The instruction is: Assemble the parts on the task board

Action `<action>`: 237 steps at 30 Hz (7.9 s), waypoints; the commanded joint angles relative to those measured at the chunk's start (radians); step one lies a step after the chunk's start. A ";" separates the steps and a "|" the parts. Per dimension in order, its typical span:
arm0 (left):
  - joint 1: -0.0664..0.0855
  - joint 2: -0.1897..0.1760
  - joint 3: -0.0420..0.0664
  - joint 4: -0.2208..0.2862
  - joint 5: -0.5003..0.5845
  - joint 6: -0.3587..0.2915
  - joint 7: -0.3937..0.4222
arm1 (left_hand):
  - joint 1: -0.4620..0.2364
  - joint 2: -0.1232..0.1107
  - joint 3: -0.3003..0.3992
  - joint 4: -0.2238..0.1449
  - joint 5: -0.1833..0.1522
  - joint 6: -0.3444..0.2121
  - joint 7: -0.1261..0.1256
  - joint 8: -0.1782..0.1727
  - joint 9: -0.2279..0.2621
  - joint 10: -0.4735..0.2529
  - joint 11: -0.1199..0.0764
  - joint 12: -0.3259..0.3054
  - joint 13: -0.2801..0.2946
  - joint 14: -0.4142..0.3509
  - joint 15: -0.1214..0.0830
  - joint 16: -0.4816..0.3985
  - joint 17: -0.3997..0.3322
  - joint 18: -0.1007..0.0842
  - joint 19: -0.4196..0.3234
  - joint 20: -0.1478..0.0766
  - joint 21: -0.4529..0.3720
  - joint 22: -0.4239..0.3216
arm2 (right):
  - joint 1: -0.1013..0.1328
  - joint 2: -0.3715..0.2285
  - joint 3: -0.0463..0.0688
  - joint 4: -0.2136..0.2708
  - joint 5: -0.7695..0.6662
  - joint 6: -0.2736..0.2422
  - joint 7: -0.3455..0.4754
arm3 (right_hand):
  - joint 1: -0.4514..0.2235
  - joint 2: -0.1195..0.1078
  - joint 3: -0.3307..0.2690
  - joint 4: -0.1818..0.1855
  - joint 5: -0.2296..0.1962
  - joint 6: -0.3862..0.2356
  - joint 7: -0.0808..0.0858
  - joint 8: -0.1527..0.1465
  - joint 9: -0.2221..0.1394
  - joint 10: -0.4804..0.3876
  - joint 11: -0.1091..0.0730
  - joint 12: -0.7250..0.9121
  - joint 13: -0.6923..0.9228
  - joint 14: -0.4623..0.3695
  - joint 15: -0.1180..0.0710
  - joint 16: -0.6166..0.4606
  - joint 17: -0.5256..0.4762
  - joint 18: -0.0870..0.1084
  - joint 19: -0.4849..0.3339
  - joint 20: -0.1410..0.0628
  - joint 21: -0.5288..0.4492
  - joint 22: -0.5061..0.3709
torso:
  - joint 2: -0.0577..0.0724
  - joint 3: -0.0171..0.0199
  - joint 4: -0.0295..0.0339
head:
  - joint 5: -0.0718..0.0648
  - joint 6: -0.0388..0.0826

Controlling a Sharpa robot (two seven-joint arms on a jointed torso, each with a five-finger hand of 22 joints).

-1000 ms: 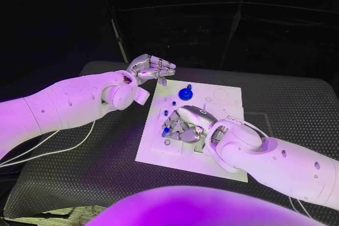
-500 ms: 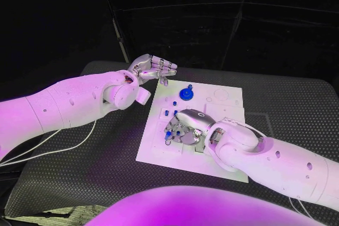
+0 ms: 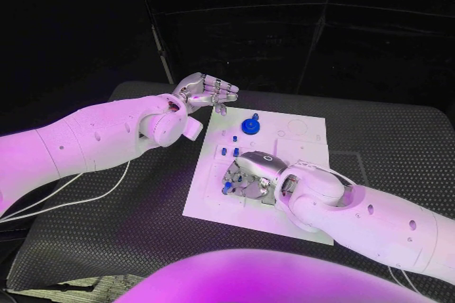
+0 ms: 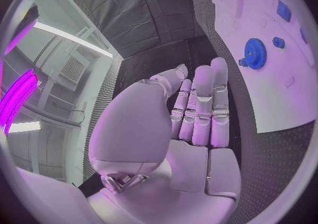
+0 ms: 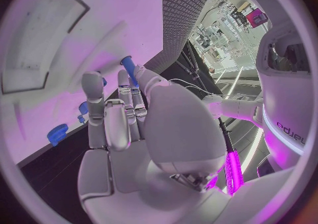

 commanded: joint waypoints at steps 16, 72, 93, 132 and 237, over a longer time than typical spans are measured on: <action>0.002 0.000 0.001 0.002 0.004 0.011 0.000 | 0.000 0.011 0.000 -0.006 0.001 0.002 0.004 0.005 -0.001 -0.008 -0.003 0.005 -0.002 -0.008 0.003 -0.003 -0.001 0.013 -0.006 0.001 -0.006 -0.001 | -0.002 0.020 -0.003 -0.026 -0.041 0.020 -0.008 | -0.001 0.005 0.007 0.002 0.006 0.009 0.001 0.003 0.002 0.003 0.002 -0.006 0.001 0.044 -0.008 0.002 -0.003 0.000 0.004 0.000 0.001 -0.002 | 0.000 -0.0002 0.0001 | 0.003 0.000; 0.002 -0.008 0.001 0.002 0.004 0.017 -0.007 | -0.002 0.011 -0.002 -0.005 0.001 0.001 0.004 0.005 -0.002 -0.014 -0.002 0.006 -0.002 -0.008 0.003 -0.003 -0.003 0.013 -0.006 0.002 -0.007 -0.002 | -0.016 -0.076 -0.024 0.079 -0.047 -0.203 0.032 | -0.048 -0.075 -0.117 -0.029 0.058 -0.228 0.029 -0.034 -0.003 -0.229 0.049 -0.031 0.005 0.024 0.032 -0.025 -0.062 0.016 -0.059 0.037 -0.053 -0.097 | -0.002 0.0000 -0.0021 | -0.013 0.000; 0.000 -0.009 -0.003 -0.009 0.004 0.018 -0.006 | -0.008 0.013 -0.006 -0.002 0.001 0.000 0.004 0.005 -0.002 -0.018 -0.001 0.010 -0.001 -0.009 0.005 -0.002 -0.005 0.013 -0.007 0.003 -0.008 -0.002 | -0.004 -0.498 0.100 0.252 0.392 -0.222 -0.249 | -0.173 -0.022 -0.389 0.107 0.179 -0.063 -0.045 0.162 0.070 0.217 -0.049 1.084 1.094 0.082 -0.051 0.119 0.226 -0.029 0.112 -0.040 0.091 0.165 | -0.027 -0.0024 -0.0305 | -0.156 0.020; -0.003 -0.018 -0.004 -0.004 0.004 0.025 -0.007 | -0.026 0.017 -0.016 0.010 0.001 -0.001 0.003 0.007 -0.002 -0.026 -0.002 0.019 0.000 -0.008 0.006 0.000 -0.008 0.013 -0.007 0.005 -0.013 -0.006 | -0.108 -0.445 0.089 0.269 0.108 -0.076 -0.485 | -0.199 -0.046 -0.517 0.187 0.145 -0.135 -0.052 0.319 0.174 0.222 -0.055 1.151 1.213 0.086 -0.052 0.130 0.255 -0.036 0.138 -0.040 0.110 0.216 | -0.026 -0.0029 -0.0321 | -0.179 0.010; -0.003 -0.025 -0.004 0.004 0.004 0.037 -0.021 | -0.024 0.017 -0.018 0.008 0.001 -0.004 0.004 0.007 -0.002 -0.036 -0.001 0.023 -0.001 -0.009 0.006 0.002 -0.011 0.013 -0.006 0.005 -0.015 -0.008 | -0.160 -0.297 0.090 0.255 0.055 -0.283 -0.441 | -0.068 0.006 -0.443 0.032 0.027 -0.188 -0.081 0.537 0.355 0.239 -0.080 1.147 1.270 0.088 -0.072 0.131 0.269 -0.043 0.152 -0.058 0.125 0.268 | -0.025 -0.0050 -0.0260 | -0.156 0.007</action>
